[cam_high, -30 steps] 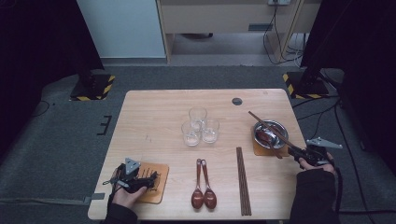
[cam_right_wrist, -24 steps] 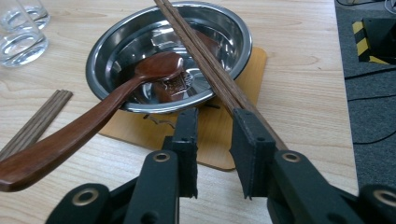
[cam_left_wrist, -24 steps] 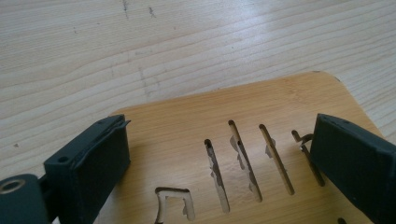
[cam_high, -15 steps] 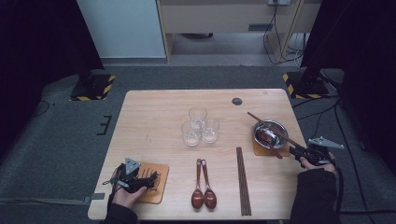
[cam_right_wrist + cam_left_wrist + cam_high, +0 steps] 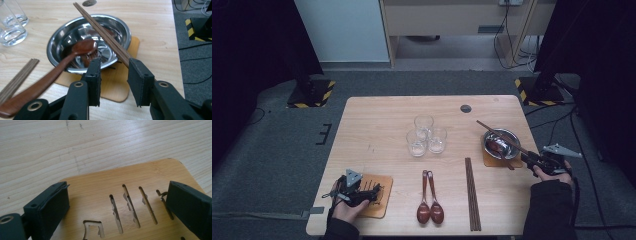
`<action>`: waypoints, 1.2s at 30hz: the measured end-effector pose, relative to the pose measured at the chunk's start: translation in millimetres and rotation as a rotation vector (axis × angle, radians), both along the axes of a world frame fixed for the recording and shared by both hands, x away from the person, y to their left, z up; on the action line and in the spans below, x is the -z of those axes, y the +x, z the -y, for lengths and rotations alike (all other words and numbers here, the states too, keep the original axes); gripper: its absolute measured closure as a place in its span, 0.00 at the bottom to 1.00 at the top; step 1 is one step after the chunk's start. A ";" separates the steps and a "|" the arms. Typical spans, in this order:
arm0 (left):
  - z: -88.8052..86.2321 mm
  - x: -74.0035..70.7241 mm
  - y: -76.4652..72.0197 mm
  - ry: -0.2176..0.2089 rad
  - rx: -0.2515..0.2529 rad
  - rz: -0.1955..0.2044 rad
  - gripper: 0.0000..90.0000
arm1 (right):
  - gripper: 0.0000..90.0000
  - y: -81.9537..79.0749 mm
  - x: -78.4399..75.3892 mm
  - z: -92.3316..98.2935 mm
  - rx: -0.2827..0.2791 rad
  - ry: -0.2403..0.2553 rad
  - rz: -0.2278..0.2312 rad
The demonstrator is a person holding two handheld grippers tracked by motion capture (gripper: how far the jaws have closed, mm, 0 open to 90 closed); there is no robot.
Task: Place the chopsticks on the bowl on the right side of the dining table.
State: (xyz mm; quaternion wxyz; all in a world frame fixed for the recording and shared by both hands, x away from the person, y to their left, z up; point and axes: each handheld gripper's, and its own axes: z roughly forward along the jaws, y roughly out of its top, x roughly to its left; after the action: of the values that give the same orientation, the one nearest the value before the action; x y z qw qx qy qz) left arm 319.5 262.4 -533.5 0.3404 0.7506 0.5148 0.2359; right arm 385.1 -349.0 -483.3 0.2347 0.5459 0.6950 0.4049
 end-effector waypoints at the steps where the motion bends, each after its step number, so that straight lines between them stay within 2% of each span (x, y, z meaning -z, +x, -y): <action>1: 0.0 0.0 0.0 0.000 0.000 0.000 0.04 | 0.70 0.0 0.0 0.0 0.000 0.000 0.000; 6: 0.0 0.0 0.0 0.000 0.000 0.000 0.04 | 0.69 6.3 -8.5 -7.7 -0.020 0.008 0.021; 21: 0.0 0.0 0.0 -0.001 0.000 0.000 0.04 | 0.67 22.6 -22.7 -13.7 -0.047 0.010 0.061; 28: 0.0 0.0 0.0 0.000 0.000 0.000 0.04 | 0.67 33.8 -28.1 -21.6 -0.069 0.019 0.070; 36: 0.0 0.0 0.0 0.000 0.000 0.000 0.04 | 0.67 48.7 -28.0 -34.1 -0.105 0.002 0.065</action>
State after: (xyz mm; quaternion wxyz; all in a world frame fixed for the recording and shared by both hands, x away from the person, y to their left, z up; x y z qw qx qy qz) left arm 319.5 262.5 -533.6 0.3405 0.7506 0.5149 0.2358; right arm 433.8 -314.9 -455.3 0.2349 0.4956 0.7143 0.4348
